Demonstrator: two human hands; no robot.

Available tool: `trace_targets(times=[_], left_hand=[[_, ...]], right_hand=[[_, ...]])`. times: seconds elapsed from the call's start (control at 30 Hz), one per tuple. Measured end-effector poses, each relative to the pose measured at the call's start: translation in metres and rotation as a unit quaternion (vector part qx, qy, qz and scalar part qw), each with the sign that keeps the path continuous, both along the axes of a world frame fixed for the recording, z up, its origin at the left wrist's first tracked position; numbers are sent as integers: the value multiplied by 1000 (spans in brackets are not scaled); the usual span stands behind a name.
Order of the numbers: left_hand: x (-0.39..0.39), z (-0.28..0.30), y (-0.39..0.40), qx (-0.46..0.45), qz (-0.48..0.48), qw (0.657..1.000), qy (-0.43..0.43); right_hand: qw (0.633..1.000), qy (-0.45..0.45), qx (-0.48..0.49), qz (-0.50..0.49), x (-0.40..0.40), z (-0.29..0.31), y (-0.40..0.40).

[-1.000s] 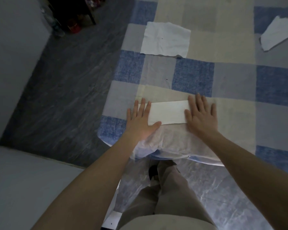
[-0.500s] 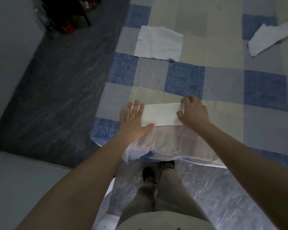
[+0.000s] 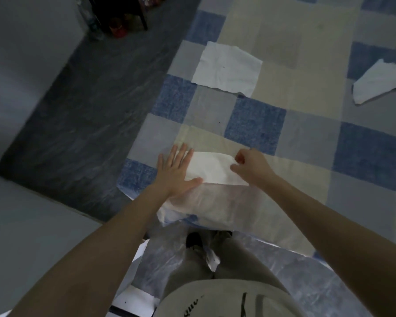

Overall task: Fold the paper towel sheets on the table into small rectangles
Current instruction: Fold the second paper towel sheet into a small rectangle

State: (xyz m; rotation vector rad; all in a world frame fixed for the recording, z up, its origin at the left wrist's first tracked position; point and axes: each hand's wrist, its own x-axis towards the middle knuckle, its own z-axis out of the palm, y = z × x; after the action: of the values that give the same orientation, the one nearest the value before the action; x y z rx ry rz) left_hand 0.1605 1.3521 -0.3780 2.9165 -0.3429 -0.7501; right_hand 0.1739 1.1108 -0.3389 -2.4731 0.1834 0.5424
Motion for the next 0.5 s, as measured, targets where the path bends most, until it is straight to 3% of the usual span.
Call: trace_targets(times=[0.2,0.37,0.5], left_hand=[[11,33,-21,42,-2,999,1],[26,39,-31,40,-15,998,51],[31,48,-41,-3,4,999,33]], right_hand=[[960,68,246,-119,-5,11,-3],[922,156,323,-147,7,7,-17],[908,168,350,-155,14,14,-24]])
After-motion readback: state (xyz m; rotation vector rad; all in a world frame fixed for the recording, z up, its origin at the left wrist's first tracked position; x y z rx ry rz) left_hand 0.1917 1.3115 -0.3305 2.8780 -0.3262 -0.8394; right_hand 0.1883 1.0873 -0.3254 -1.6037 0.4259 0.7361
